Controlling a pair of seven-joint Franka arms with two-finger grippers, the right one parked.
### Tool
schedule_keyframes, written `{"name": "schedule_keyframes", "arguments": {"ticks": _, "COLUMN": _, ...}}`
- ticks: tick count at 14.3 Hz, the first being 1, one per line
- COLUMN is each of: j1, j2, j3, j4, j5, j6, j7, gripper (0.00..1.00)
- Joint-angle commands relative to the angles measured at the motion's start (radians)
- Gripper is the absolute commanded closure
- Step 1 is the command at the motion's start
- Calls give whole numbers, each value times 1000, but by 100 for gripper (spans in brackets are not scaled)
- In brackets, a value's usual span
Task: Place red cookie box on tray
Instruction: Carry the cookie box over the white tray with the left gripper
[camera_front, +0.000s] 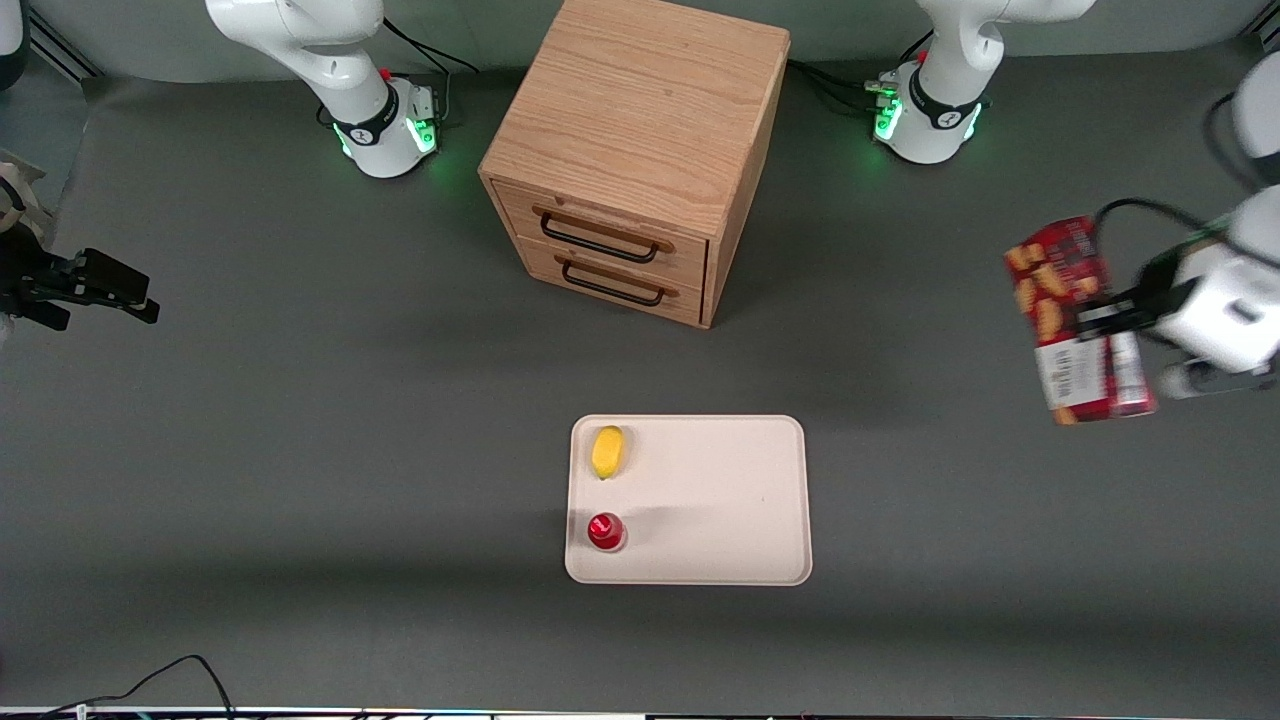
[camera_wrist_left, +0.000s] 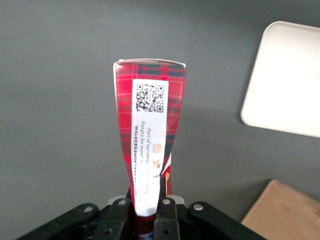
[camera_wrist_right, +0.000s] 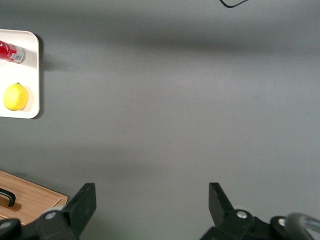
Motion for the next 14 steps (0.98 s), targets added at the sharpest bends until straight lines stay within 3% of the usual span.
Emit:
{"name": "schedule_keyframes", "arguments": {"ticks": 1, "j1": -23, "j2": 196, "j3": -121, "j4": 224, "j5": 4, "j6": -12, "j7": -212, "gripper": 100}}
{"name": "schedule_keyframes", "arguments": {"ticks": 3, "j1": -95, "j2": 430, "j3": -166, "j4": 478, "j5": 7, "j6": 49, "j7": -379, "gripper": 100}}
{"name": "schedule_keyframes", "arguments": {"ticks": 4, "j1": -123, "j2": 471, "j3": -166, "j4": 493, "j5": 10, "j6": 104, "j7": -418, "gripper": 100}}
{"name": "schedule_keyframes", "arguments": {"ticks": 7, "j1": -194, "j2": 557, "j3": -167, "j4": 467, "j5": 56, "j6": 264, "j7": -533, "gripper": 100}}
{"name": "schedule_keyframes", "arguments": {"ticks": 14, "j1": -197, "j2": 595, "j3": -169, "j4": 211, "j5": 100, "j6": 614, "j7": -461, "gripper": 100}}
